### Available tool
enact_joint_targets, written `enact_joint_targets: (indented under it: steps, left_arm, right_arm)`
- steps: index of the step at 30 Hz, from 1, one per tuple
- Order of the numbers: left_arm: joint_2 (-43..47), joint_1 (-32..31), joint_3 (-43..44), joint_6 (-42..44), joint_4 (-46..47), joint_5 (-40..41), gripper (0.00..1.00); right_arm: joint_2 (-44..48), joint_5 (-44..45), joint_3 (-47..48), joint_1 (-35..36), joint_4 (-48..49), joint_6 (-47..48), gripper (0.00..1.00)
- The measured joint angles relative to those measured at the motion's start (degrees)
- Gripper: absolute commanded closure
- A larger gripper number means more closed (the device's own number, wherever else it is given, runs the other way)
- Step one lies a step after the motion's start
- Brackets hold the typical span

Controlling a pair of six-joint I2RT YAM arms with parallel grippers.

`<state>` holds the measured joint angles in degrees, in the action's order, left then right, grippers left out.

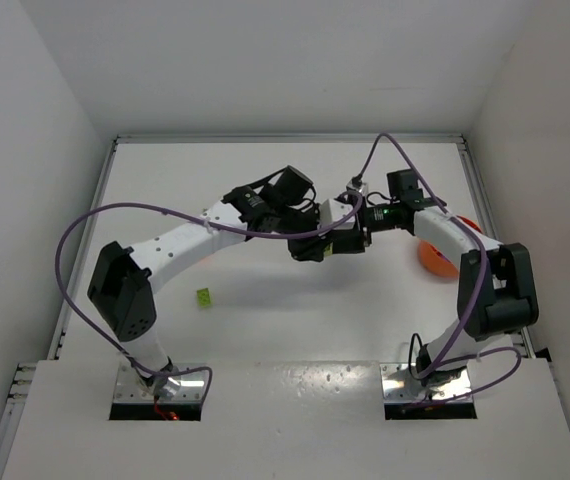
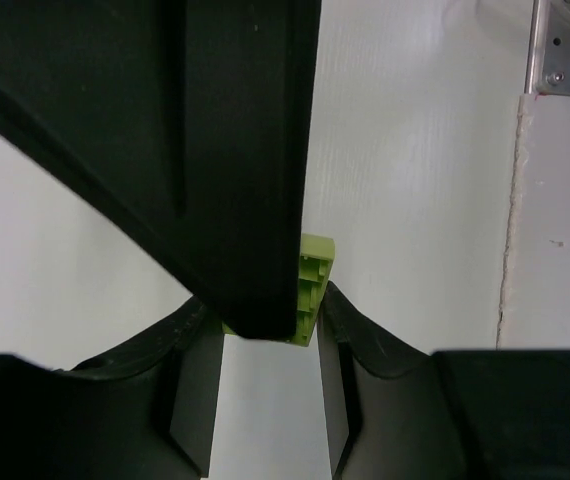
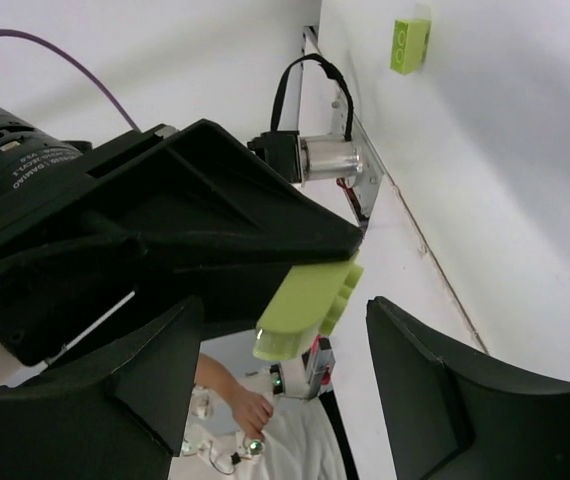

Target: Sort the legos into containers by color

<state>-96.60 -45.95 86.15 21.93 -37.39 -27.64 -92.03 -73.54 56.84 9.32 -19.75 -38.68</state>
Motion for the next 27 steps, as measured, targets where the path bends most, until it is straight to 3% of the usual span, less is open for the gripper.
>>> enact_joint_targets:
  steps: [5, 8, 11, 14, 19, 22, 27]
  left_arm:
    - [-1.20, -0.59, 0.50, -0.02, 0.13, 0.17, 0.82]
    - [-1.62, -0.61, 0.90, -0.07, 0.04, 0.59, 0.82]
    - [-1.66, -0.61, 1.33, -0.09, -0.42, 1.36, 0.82]
    - [-1.81, -0.76, 1.33, -0.09, -0.59, 2.01, 0.80]
    - [-1.88, -1.03, 1.33, -0.24, -0.68, 3.17, 0.49]
    - [-1.88, -1.18, 1.33, -0.57, -0.46, 4.15, 0.05]
    - [-1.18, 0.87, 0.72, -2.38, 0.33, 4.50, 0.00]
  right_arm:
    - [-0.39, 0.72, 0.00, 0.79, 0.37, -0.44, 0.44]
    - [-0.52, 2.54, -0.02, 0.92, 0.35, -0.07, 0.65]
    - [-0.83, 3.56, -0.04, 0.85, -0.13, 0.11, 0.71]
    - [-0.83, 4.35, -0.04, 0.92, -0.50, 0.44, 0.87]
    - [-0.83, 4.74, -0.02, 0.66, -2.25, 2.97, 1.00]
    - [-0.79, 7.58, 0.74, 0.24, -7.26, 7.85, 1.00]
    - [0.31, 15.13, 3.50, -1.90, -16.11, 16.57, 1.00]
